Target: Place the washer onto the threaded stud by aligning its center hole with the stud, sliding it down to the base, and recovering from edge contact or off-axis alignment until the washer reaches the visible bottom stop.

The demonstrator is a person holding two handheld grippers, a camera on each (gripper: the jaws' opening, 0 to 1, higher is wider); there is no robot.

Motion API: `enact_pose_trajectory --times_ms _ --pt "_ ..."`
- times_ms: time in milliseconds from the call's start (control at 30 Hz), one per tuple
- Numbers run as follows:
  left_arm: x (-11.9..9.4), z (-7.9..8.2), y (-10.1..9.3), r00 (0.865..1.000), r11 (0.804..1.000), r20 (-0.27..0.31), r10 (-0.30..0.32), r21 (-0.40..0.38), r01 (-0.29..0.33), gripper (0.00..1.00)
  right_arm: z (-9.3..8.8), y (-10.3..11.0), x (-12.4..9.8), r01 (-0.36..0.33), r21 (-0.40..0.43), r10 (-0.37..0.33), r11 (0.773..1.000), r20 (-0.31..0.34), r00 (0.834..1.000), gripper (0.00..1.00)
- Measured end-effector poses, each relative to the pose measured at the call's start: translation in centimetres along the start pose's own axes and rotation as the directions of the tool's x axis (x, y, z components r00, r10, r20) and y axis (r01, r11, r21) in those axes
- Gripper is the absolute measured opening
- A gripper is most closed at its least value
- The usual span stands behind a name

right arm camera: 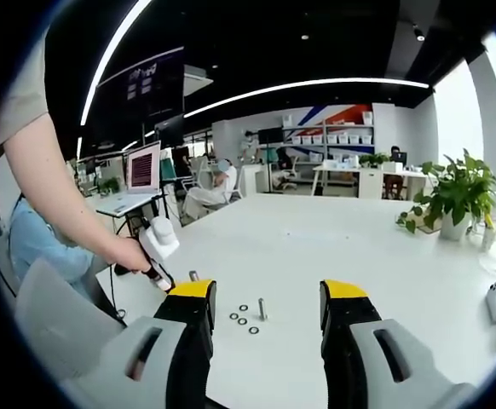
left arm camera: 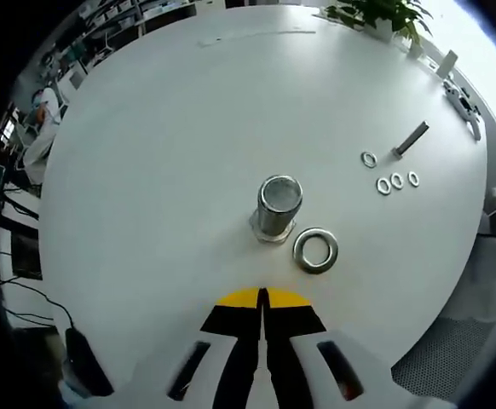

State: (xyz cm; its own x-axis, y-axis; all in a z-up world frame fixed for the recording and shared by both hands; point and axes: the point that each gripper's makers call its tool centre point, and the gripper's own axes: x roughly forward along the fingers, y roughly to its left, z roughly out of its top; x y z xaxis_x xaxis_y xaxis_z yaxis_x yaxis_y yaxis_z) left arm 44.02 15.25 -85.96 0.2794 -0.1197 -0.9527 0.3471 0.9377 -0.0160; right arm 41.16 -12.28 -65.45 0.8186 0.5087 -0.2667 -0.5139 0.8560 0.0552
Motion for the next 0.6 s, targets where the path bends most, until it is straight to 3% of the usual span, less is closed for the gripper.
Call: enact_pose_trajectory --times_ms 600 --pt "-0.9 1.2 -0.2 0.999 1.000 0.044 0.006 -0.006 -0.006 0.00 0.0 0.7 0.1 -0.028 -0.011 0.028 1.000 0.000 1.000 0.51"
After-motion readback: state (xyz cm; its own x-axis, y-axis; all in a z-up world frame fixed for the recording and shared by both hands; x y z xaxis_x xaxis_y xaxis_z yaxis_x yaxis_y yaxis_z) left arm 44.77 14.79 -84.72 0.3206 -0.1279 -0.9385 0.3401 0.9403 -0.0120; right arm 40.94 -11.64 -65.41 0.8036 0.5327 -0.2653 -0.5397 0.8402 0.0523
